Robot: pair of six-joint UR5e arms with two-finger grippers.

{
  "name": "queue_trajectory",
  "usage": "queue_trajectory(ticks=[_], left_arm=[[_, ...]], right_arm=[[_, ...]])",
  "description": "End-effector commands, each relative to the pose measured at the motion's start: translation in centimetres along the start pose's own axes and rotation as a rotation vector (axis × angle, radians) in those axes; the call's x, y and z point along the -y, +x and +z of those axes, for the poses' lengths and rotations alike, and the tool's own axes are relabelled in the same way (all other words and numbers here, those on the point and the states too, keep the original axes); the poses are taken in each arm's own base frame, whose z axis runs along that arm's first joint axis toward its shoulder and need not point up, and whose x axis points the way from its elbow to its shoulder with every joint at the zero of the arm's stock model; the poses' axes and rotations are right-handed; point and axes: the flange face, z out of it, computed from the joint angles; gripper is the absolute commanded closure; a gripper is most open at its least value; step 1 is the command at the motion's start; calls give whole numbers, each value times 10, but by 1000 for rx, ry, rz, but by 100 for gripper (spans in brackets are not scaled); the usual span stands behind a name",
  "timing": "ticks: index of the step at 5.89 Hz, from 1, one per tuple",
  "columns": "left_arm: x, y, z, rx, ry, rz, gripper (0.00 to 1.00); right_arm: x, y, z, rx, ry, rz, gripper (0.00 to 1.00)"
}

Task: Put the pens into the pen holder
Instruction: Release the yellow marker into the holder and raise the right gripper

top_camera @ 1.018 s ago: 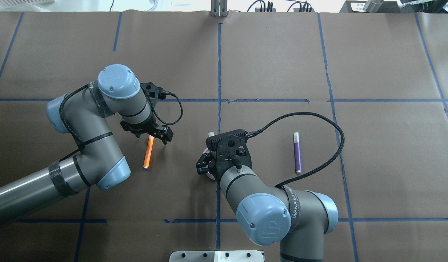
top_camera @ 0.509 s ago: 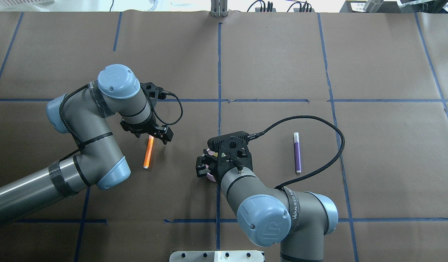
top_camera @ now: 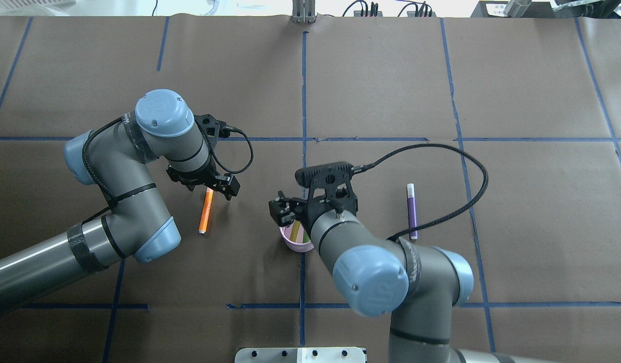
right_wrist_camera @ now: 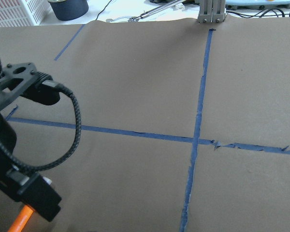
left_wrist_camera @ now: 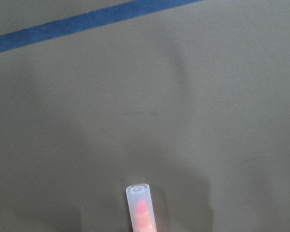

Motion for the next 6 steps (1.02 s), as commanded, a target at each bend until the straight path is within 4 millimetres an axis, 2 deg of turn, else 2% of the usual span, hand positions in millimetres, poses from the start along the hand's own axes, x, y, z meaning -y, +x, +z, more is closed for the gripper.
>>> queue_trajectory(ticks=[1,2,3,4,5,6], left_arm=[[0,-1,2,3,-2,-1,7],[1,-1,3,5,-4,-2,25],[0,-1,4,4,-5,-1,51],[0,-2,4,5,-6,-2,82],[1,-2,4,6,-5,-3,93],[1,-1,2,4,-3,-1,98]], right_arm=[[59,50,16,-34,-146,31,0],[81,70,20,-51,-191,11,0],[95,82,21,-61,-190,4,0],[109,94,21,-59,-218,12,0],[143,133,19,-81,-351,14,0],[162,165,18,-94,-438,-38,0]])
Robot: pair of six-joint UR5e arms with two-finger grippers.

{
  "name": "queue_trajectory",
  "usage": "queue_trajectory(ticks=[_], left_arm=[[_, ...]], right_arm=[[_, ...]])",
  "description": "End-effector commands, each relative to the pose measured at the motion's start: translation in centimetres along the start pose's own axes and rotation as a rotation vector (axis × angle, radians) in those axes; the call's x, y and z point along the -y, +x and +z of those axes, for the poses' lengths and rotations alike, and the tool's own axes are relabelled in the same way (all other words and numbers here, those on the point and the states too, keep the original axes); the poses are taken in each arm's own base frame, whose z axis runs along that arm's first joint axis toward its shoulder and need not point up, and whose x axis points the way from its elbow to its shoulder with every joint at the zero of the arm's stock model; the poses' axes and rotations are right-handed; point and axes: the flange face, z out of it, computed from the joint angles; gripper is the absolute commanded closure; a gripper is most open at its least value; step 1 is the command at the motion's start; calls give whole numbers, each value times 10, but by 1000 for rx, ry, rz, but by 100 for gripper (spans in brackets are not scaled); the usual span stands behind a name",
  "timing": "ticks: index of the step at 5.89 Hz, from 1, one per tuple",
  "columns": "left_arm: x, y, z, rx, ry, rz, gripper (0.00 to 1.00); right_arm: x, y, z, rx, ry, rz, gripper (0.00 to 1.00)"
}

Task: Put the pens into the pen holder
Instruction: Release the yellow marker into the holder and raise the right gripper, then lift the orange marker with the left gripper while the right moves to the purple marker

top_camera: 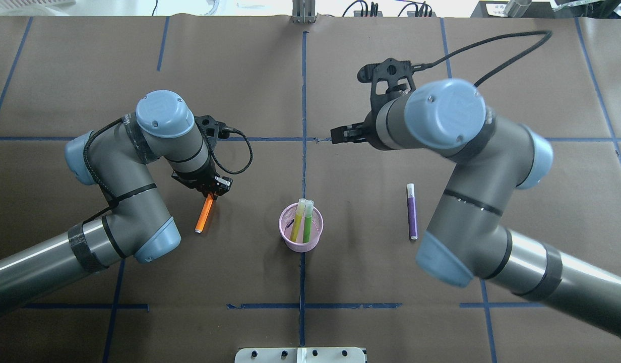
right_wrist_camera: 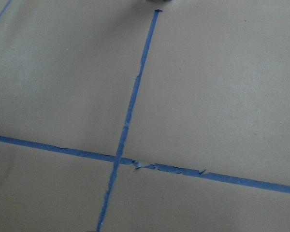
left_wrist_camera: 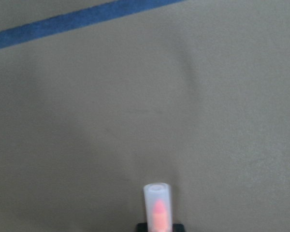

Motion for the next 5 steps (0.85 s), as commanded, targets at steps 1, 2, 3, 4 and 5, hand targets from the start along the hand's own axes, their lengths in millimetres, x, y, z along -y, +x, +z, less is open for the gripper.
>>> queue_trajectory(ticks=[1,2,3,4,5], left_arm=[[4,-3,-9,-5,15,-4,100],[15,-9,-41,-23,67,-10,100],[25,-17,-88,-51,144,-13,100],[24,-14,-128,-86,206,3,100],[26,3,-167,-114,283,27,100]], right_arm=[[21,60,-3,-34,-162,-13,0],[19,82,0,-46,-226,21,0],[15,95,17,-79,-292,-4,0],[11,103,34,-90,-345,11,0],[3,118,47,-108,-367,21,0]])
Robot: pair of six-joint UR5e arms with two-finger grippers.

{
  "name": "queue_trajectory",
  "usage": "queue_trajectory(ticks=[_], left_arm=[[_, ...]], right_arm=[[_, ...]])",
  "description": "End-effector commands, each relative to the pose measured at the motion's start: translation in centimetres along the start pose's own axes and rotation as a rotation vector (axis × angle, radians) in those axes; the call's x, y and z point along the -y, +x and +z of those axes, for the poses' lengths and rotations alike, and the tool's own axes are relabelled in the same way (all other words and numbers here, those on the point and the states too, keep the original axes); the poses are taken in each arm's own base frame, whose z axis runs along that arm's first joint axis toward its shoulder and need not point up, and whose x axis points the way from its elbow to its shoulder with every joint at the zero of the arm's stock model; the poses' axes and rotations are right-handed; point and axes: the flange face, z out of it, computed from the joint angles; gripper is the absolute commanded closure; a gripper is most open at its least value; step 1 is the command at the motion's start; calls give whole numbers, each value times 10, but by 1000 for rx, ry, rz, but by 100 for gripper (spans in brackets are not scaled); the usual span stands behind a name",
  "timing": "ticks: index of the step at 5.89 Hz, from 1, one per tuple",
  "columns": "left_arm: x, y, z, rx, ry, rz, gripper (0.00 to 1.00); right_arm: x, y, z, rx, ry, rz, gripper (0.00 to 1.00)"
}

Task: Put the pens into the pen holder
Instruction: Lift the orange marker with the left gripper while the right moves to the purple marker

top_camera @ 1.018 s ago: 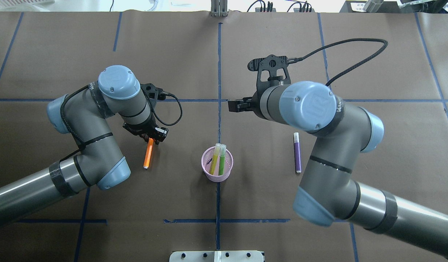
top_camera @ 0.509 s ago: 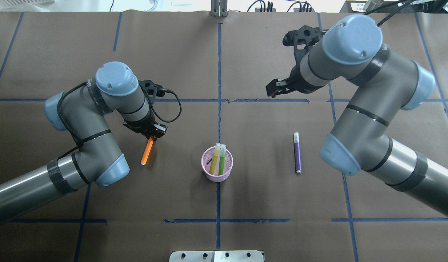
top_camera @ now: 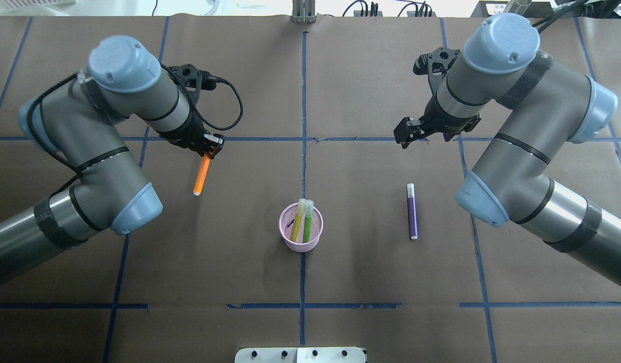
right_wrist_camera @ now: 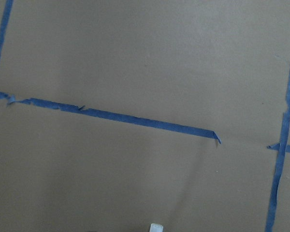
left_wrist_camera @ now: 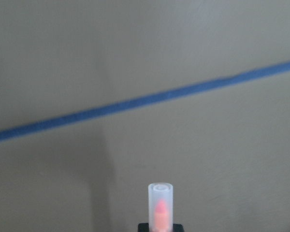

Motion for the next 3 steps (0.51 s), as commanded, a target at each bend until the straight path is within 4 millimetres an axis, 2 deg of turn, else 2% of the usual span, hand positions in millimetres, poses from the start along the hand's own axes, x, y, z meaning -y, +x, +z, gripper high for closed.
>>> queue_trajectory(ticks=[1,2,3], left_arm=[[18,39,-65,-43,154,37,100],[17,60,-96,-86,206,60,100],[17,75,-115,-129,281,-7,100]], right_arm=[[-9,15,30,-27,-54,11,0],[-15,9,42,-34,-76,16,0],[-21,4,51,-27,-108,55,0]])
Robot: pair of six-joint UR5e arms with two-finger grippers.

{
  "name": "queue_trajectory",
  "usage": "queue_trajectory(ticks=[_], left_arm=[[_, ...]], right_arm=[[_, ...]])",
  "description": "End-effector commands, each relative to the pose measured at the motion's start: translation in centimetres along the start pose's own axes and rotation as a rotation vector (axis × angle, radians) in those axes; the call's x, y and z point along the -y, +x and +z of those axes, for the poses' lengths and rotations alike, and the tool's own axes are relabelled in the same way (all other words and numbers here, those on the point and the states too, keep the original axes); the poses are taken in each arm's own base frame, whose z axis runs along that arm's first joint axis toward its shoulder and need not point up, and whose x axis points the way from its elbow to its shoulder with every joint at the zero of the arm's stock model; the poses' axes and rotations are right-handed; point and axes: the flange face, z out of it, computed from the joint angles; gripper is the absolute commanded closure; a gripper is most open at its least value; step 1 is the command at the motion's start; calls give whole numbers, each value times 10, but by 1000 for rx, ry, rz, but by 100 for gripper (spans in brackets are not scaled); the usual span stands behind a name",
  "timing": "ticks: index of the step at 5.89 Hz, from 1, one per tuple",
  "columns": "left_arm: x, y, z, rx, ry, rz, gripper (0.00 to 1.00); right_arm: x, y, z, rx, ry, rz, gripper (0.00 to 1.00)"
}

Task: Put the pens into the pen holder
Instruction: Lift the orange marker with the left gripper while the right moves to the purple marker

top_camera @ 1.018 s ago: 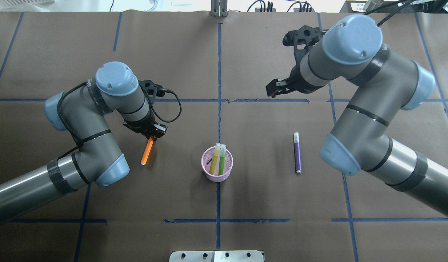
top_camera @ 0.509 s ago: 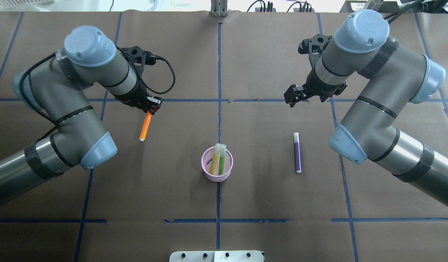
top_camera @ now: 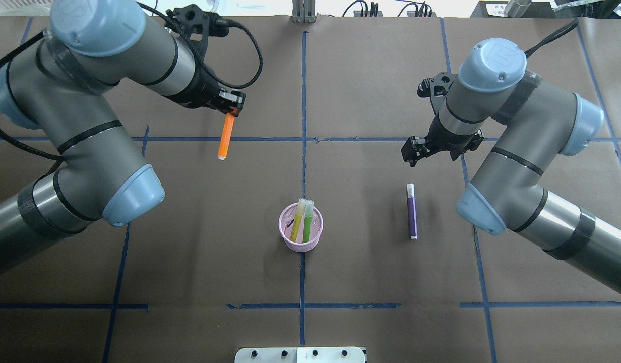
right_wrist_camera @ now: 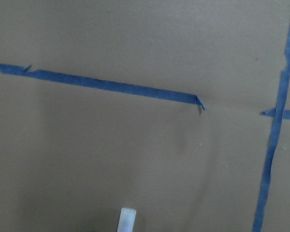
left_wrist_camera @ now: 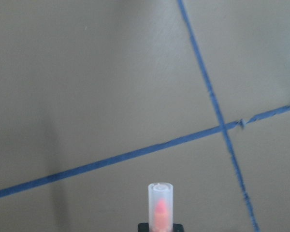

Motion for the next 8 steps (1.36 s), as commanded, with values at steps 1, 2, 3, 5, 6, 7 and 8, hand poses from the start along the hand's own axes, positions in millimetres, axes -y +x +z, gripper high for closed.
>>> queue_trajectory(ticks=[1,2,3,5,6,7,8], left_arm=[[2,36,-24,-104,173,-83,100],[-16,61,-12,-139,251,-76,100],[-38,83,3,-160,305,-89,100],[-71,100,23,-197,387,-84,100],[-95,100,37,-202,401,-74,100],[-118,76,55,-178,401,-68,100],[-129,70,67,-190,397,-66,100]], right_arm=[[-15,-19,15,26,-63,81,0],[-21,-27,20,29,-72,79,0],[-29,-37,28,29,-88,101,0],[-29,-26,47,-2,-112,146,0],[-30,-24,58,-16,-127,150,0],[-33,-29,61,-12,-132,155,0],[-36,-35,66,2,-128,161,0]])
